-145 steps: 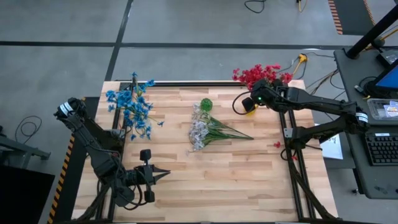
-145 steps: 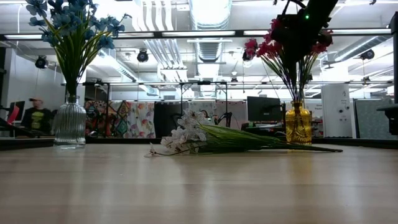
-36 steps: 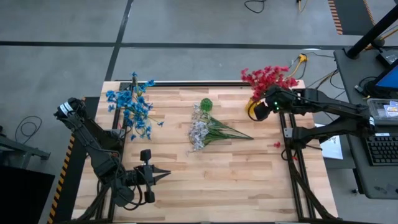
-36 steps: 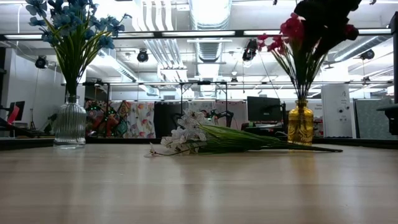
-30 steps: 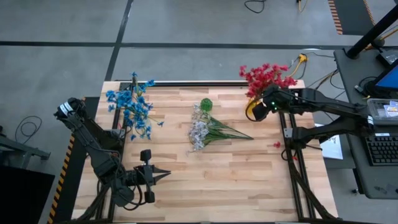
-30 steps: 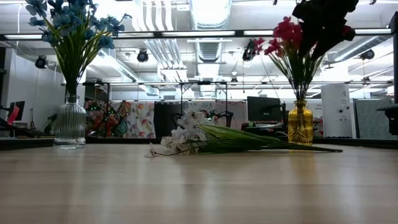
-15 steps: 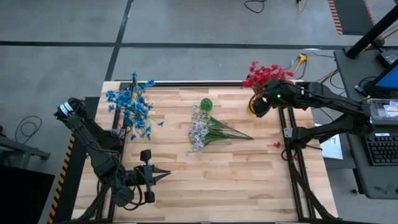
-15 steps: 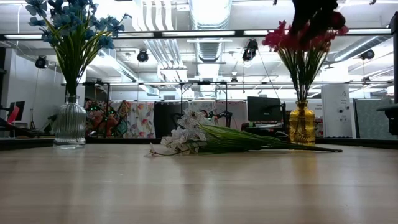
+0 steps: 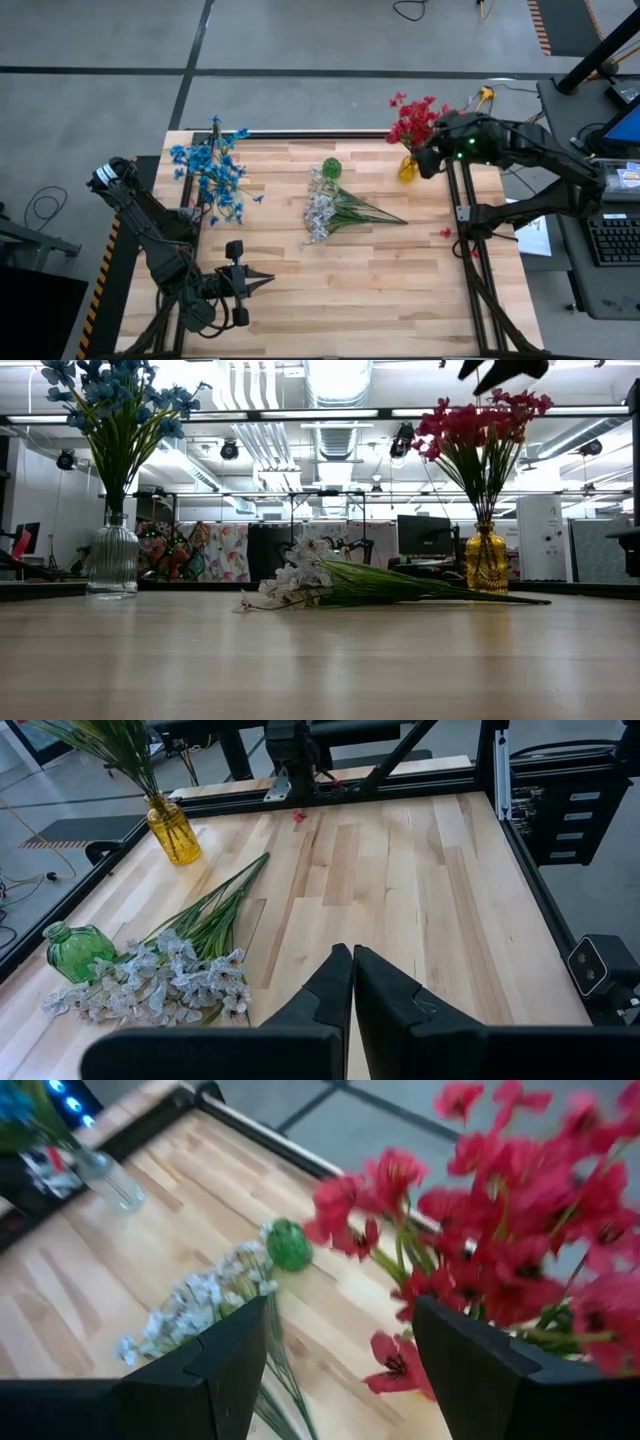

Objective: Sort flowers into vase by color
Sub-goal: Put the red flowers into the yellow vase, then put the white flowers into the green vase

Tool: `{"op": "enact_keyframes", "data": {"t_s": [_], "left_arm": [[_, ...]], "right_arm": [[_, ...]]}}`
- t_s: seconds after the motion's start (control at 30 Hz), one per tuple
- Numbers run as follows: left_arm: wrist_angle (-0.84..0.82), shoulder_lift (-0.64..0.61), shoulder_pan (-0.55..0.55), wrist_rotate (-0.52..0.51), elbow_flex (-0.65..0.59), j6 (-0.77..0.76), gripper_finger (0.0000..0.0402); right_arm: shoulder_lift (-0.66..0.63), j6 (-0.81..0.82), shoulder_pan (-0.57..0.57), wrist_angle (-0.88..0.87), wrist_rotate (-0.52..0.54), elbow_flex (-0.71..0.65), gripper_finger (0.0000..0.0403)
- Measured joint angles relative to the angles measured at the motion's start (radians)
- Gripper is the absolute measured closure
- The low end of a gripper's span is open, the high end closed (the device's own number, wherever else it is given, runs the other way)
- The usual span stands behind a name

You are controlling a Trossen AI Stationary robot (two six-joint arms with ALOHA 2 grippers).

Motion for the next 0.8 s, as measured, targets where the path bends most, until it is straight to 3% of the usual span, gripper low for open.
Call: {"op": "enact_keyframes", "data": {"t_s": [0.17,0.43,0.53,0.8], "left_arm": [[0.0,0.0,0.0,0.0,0.0,0.0,0.0402],[0.013,0.0,0.008,0.0,0.0,0.0,0.0402],[0.052,0.004,0.016,-0.001,0.0,0.001,0.0402],[0.201,0.05,0.027,0.015,0.0,0.012,0.0402]], "right_arm": [[0.0,-0.019,0.0,0.005,-0.034,0.081,0.0165],[0.0,-0.024,0.055,0.041,-0.323,0.146,0.0165],[0.008,0.0,0.124,0.015,-0.388,0.144,0.0165],[0.112,0.091,0.419,-0.09,-0.381,0.139,0.0165]]}}
